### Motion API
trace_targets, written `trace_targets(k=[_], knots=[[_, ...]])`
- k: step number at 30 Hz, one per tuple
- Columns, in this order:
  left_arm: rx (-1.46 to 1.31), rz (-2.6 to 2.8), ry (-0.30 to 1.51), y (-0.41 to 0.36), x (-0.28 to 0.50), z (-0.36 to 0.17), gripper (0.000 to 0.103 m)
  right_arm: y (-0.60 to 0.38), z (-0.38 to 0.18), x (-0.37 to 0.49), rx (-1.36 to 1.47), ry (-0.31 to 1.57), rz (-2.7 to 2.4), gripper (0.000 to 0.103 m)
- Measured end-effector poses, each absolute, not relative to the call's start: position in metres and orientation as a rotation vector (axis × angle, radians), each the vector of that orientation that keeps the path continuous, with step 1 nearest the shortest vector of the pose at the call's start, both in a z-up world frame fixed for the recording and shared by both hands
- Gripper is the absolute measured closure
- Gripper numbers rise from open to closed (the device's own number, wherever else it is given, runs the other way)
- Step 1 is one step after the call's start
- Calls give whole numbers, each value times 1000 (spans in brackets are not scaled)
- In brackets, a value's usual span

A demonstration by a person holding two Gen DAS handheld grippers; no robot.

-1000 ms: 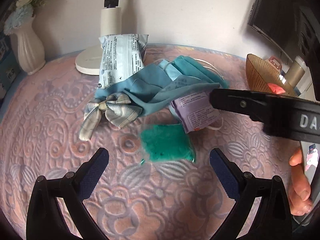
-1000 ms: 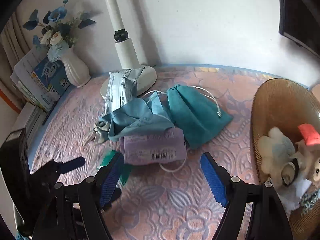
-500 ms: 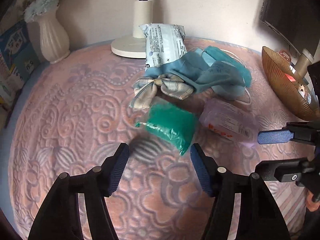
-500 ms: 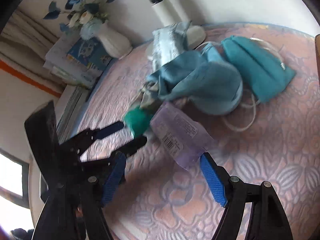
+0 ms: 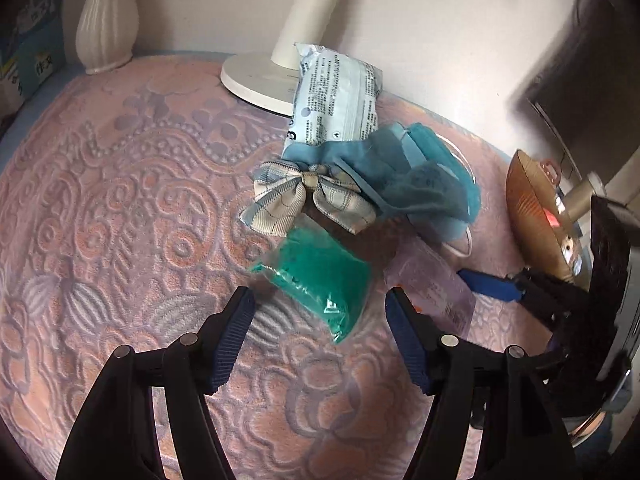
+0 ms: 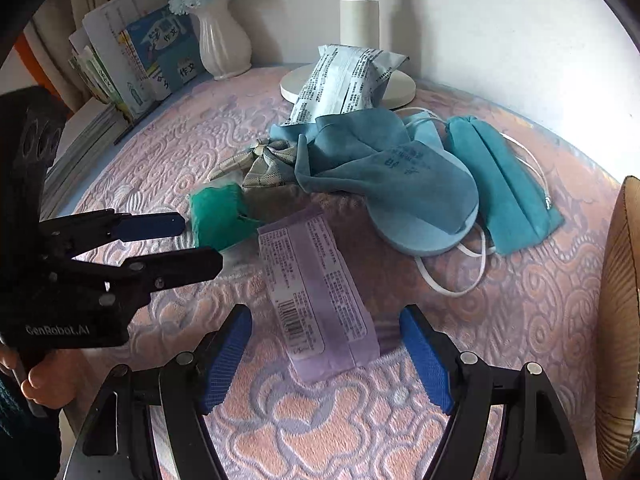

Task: Organize soft objects
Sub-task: 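Grasp the green pouch with the left gripper while the right grasps the lilac packet, then carry the green pouch and lilac packet over the amber bowl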

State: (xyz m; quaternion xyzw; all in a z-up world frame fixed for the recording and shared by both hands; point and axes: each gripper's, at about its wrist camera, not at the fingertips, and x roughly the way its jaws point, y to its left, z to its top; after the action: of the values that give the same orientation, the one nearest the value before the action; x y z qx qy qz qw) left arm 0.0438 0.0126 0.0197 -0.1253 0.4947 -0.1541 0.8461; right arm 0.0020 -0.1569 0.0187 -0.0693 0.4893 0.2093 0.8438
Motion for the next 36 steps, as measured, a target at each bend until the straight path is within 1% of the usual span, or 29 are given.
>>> trace_targets(k=[1, 2, 4, 5, 7, 8, 9, 11, 12, 17, 23, 27, 29, 32, 33, 35, 36], knots=[[-280, -312, 1048, 14, 47, 21, 37, -155, 18, 2, -162, 1024, 438, 36], [-294, -292, 1051, 13, 51, 21, 37, -153, 18, 2, -177, 1011, 436, 38], [-289, -247, 1061, 6, 59, 19, 37, -150, 17, 3, -187, 995, 438, 45], [-261, -217, 1060, 1, 62, 17, 37, -149, 16, 2, -191, 990, 439, 47], [-182, -159, 1043, -15, 66, 17, 38, -146, 16, -1, -205, 975, 435, 56], [-138, -139, 1035, -23, 67, 17, 38, -146, 16, -5, -215, 966, 429, 58], [-92, -122, 1027, -31, 68, 16, 43, -145, 17, -8, -220, 961, 426, 61], [-40, -133, 1005, -39, 63, 16, 55, -146, 17, -16, -216, 957, 414, 62], [-43, -153, 1005, -40, 60, 17, 56, -149, 19, -22, -210, 955, 411, 62], [-110, -282, 996, -32, 20, 23, 58, -177, 28, -51, -131, 950, 381, 62], [-19, -386, 933, -43, -39, 31, 58, -209, 38, -87, -49, 935, 325, 62], [6, -437, 920, -52, -59, 28, 58, -223, 32, -104, 5, 963, 291, 62], [10, -454, 932, -56, -57, 20, 58, -226, 27, -110, 5, 979, 278, 62], [36, -432, 955, -66, -56, 13, 54, -234, 20, -120, -1, 1010, 269, 62], [42, -426, 954, -68, -58, 14, 49, -236, 19, -123, 2, 1011, 269, 62], [51, -408, 974, -68, -61, 13, 39, -237, 19, -127, 10, 1006, 273, 58], [59, -397, 979, -62, -63, 14, 30, -237, 19, -128, 14, 1006, 275, 52]])
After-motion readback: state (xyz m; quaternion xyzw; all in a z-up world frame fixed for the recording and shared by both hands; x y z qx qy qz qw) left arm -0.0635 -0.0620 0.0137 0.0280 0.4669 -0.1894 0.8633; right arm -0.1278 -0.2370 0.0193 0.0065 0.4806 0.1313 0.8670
